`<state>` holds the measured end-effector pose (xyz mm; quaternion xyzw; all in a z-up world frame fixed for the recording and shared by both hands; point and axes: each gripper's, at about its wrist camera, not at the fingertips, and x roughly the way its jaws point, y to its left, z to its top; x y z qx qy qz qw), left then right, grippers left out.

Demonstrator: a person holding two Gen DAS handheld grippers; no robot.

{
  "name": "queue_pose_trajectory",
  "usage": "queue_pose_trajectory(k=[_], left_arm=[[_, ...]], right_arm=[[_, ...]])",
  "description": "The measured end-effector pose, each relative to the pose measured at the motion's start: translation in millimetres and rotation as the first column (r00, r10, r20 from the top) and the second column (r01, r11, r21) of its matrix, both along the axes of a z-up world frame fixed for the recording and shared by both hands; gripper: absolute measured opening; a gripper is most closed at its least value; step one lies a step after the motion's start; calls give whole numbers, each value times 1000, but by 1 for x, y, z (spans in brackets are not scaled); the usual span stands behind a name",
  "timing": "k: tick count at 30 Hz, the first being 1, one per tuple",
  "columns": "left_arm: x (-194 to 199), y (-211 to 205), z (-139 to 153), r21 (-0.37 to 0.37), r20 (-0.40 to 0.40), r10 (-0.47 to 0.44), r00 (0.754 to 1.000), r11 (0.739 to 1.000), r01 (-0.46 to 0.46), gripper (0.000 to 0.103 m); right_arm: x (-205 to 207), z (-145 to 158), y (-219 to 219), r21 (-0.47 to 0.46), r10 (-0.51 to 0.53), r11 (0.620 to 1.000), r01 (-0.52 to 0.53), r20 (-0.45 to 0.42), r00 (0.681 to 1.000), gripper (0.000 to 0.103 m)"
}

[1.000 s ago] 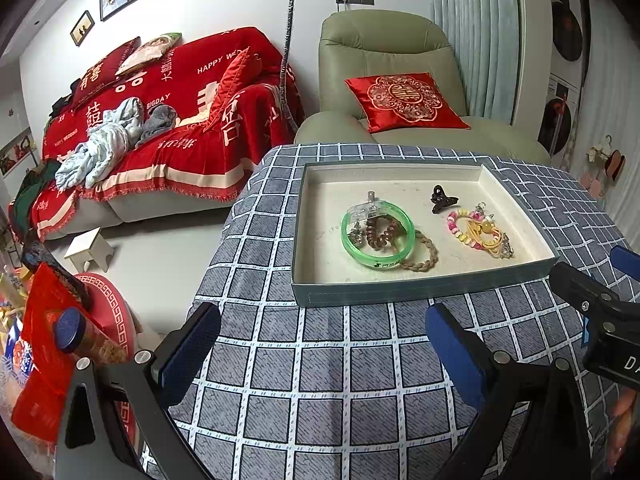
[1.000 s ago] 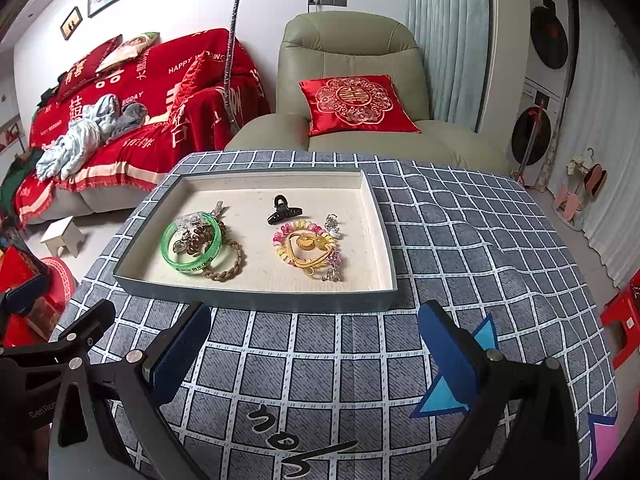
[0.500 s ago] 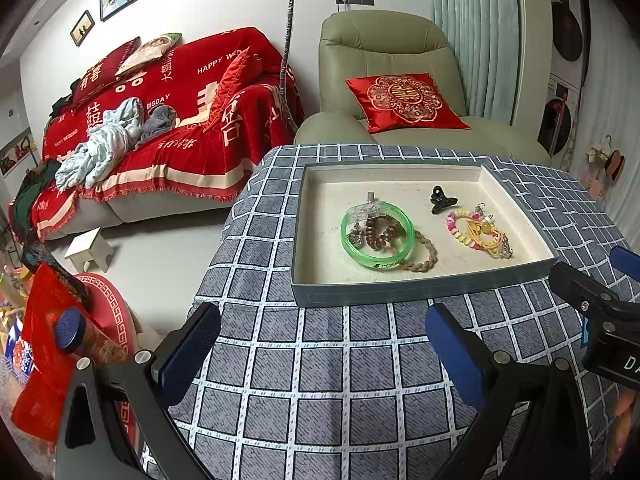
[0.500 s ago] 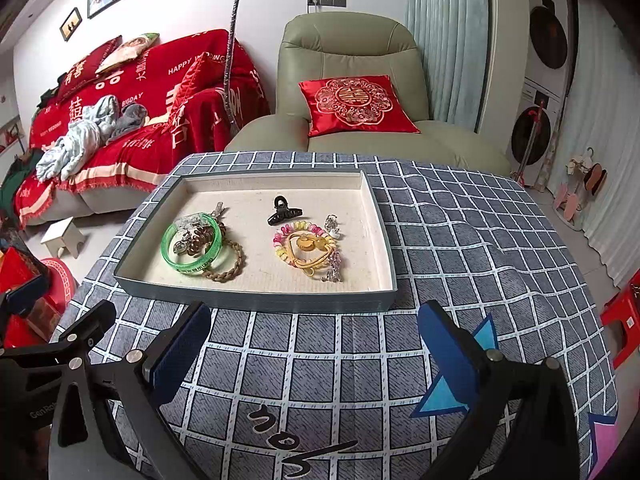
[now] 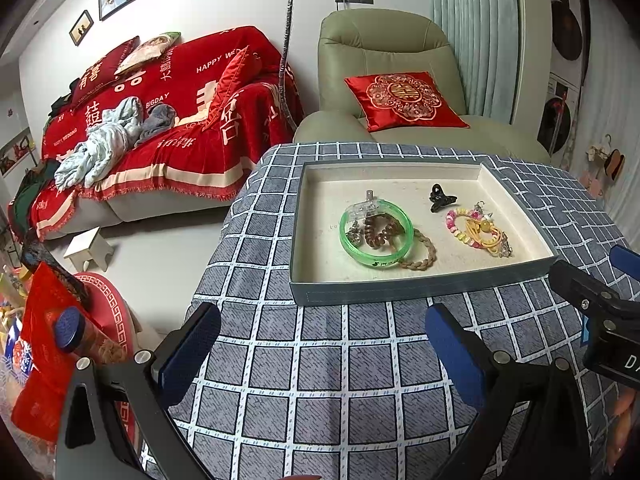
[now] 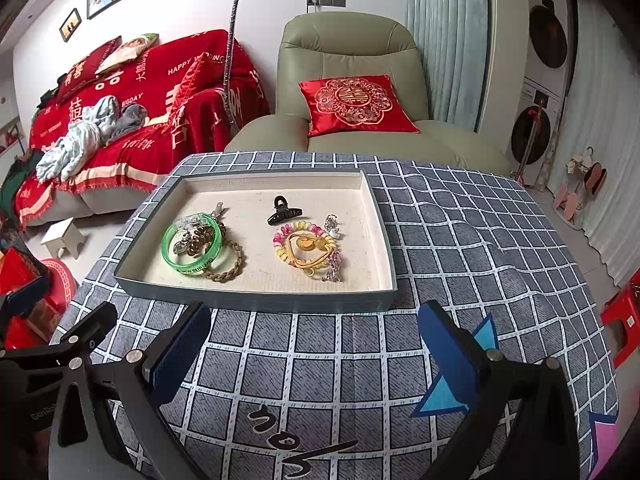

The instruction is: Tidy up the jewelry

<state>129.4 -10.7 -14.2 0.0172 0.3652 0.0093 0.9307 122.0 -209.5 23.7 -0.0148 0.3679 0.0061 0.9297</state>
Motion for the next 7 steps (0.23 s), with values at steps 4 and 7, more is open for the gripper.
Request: queue_pose_trajectory(k=[4, 7], left_arm=[[-1, 0, 0, 6, 7, 9, 1000, 1000, -9, 103], [-2, 0, 1, 2, 20, -1, 1000, 1000, 1, 103]], right_arm=[[0, 0, 0, -1, 0, 1000, 0, 0, 1000, 103], [0, -1, 0, 0, 0, 1000, 0, 0, 1000, 103]])
